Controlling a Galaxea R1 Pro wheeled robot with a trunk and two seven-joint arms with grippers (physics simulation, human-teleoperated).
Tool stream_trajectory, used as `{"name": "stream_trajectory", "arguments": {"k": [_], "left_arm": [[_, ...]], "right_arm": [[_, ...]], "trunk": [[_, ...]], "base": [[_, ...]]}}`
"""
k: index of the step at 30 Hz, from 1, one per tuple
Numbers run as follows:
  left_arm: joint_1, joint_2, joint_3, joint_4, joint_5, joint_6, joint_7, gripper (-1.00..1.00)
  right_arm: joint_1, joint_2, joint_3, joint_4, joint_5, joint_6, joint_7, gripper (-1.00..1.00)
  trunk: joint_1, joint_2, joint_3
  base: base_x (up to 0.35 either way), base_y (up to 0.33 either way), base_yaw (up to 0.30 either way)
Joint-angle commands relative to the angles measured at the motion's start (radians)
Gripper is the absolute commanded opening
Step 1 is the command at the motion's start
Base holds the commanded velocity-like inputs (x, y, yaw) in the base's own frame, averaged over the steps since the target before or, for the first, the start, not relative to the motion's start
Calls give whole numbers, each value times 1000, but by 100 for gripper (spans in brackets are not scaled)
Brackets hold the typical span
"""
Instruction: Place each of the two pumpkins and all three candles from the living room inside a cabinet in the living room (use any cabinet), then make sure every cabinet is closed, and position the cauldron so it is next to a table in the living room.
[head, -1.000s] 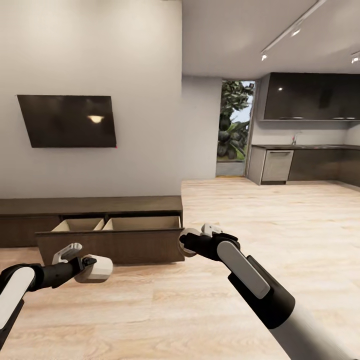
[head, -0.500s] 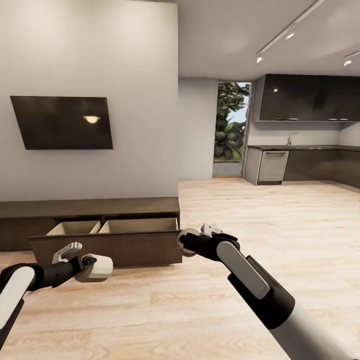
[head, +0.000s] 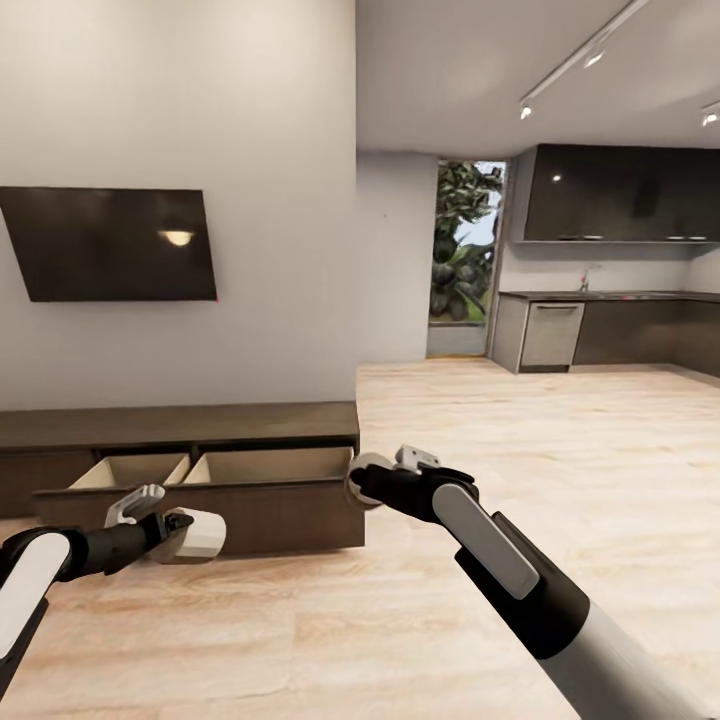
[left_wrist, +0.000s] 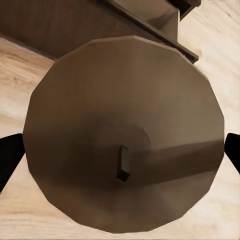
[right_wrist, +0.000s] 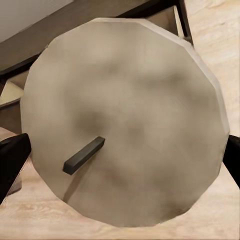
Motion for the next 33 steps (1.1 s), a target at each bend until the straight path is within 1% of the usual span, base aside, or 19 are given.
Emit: {"name": "stream_trajectory", "arguments": {"k": [1,7,16,26,31,33], "left_arm": [[-1,0,1,-1,13,3,10,-100],[0,0,4,-1,13,3,10,-100],[1,0,4,-2,13,3,10,-100],[1,1,6,-5,12,3,10,-100],[3,2,7,-42,12,3,10,-100],[4,2,7,-60,12,3,10,-100]], "right_arm": [[-1,-1,0,-1,-4,3,3,-100],[-1,-2,-7,-1,-7,2,11,-100],[-1,-1,-8,-1,-8,2,12,-100],[-1,-1,-8,-1,-8,2,12,-100],[-1,-1,-6,-1,-6,2,12,-100],[-1,0,-5,14,-7,2,12,-100]], "trunk": [[0,-1,-1],[0,-1,0],[0,-1,6],[0,-1,6],[0,-1,6],[0,-1,6]], "base": [[287,0,0],[265,76,2],[259,23,79],[276,121,3],[288,23,0],[259,3,0]]}}
